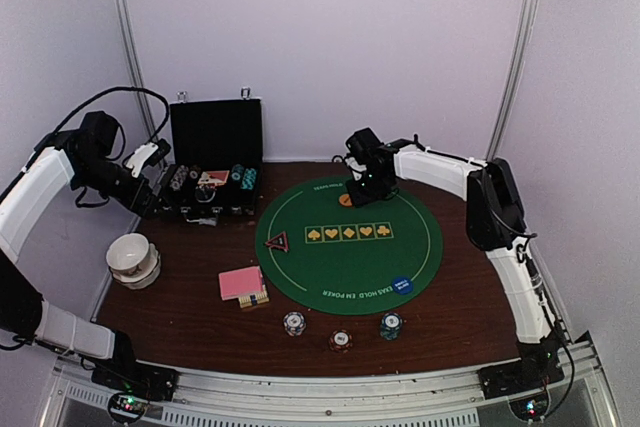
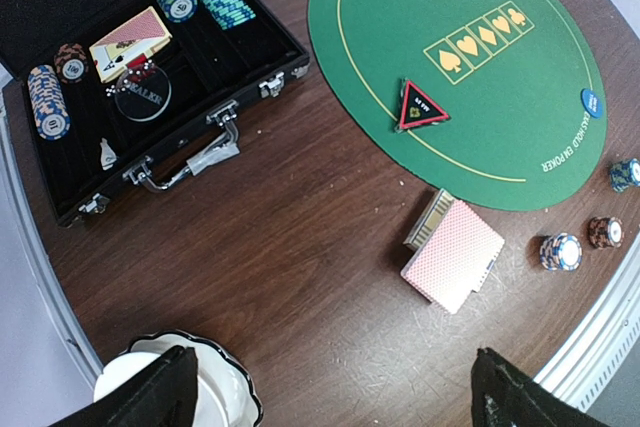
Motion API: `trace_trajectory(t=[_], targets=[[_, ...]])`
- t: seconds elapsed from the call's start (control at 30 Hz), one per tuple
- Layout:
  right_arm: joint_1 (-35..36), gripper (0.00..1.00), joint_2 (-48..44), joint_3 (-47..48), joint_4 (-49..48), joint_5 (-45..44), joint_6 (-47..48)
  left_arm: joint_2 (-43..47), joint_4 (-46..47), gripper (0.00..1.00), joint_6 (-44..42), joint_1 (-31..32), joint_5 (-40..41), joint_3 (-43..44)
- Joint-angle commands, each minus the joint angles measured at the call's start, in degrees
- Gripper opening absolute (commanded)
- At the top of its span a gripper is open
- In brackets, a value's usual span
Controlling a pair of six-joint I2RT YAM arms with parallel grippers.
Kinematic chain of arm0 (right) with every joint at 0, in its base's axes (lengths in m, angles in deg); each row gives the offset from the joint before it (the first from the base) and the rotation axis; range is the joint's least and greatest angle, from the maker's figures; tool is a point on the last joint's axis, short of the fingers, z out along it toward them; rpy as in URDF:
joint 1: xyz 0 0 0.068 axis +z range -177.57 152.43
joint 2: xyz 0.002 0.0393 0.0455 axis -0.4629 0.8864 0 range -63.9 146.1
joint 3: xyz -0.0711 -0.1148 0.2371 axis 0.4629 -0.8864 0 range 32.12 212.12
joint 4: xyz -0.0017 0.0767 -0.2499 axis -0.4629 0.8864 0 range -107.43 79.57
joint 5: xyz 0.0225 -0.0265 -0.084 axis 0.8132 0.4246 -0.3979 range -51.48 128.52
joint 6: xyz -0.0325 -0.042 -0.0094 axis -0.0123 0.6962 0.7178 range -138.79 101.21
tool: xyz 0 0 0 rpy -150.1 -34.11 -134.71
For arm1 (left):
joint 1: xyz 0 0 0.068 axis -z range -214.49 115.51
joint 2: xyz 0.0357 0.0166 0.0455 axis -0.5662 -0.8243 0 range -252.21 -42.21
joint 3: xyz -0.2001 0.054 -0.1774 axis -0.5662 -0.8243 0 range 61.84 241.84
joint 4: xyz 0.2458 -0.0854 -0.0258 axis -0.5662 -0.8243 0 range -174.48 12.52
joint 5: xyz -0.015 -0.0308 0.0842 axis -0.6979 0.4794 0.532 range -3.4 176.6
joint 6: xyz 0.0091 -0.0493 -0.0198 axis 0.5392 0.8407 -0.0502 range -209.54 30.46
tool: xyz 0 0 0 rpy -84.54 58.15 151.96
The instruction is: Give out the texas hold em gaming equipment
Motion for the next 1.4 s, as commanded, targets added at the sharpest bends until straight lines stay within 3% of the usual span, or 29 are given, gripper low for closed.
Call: trace_trajectory(t=[0.0, 0.13, 0.23, 0.47, 0.53, 0.87, 1.1, 1.37], targets=[[-1.54, 0.03, 2.16, 2.81, -0.05, -0.53, -1.86, 0.28, 1.03, 0.98, 0.22, 0.14, 0.22, 1.90], [-2.17, 0.04, 4.95, 4.53, 0.70, -0.31, -2.22, 0.23, 1.09, 0.98, 0.13, 0.10, 0.36, 1.90], [-2.40, 0.13, 6.59, 5.54, 1.22, -0.38, -2.40, 0.26, 1.08, 0.97, 0.04, 0.13, 0.53, 1.83], [-2.70, 0.65, 7.08, 5.69, 1.86, -1.19, -2.82, 0.42, 0.82, 0.98, -0.07, 0.14, 0.87, 1.81], [-2.70, 0.73, 6.08, 5.52, 2.10, -1.83, -2.75, 0.41, 0.57, 0.98, -0.11, 0.14, 0.85, 1.89], [3.30, 0.74, -8.97, -6.32, -1.39, -1.71, -0.04, 0.64, -0.45, 0.98, -0.44, 0.09, 1.14, 2.81], [16.24, 0.77, -21.25, -23.02, -3.85, 1.83, -0.23, 0.70, -0.68, 0.98, -0.86, 0.10, 1.23, 2.78], [30.27, 0.84, -24.25, -29.94, -5.30, 9.45, -1.55, 0.57, -0.67, 0.98, -0.88, 0.13, 0.53, 2.90]])
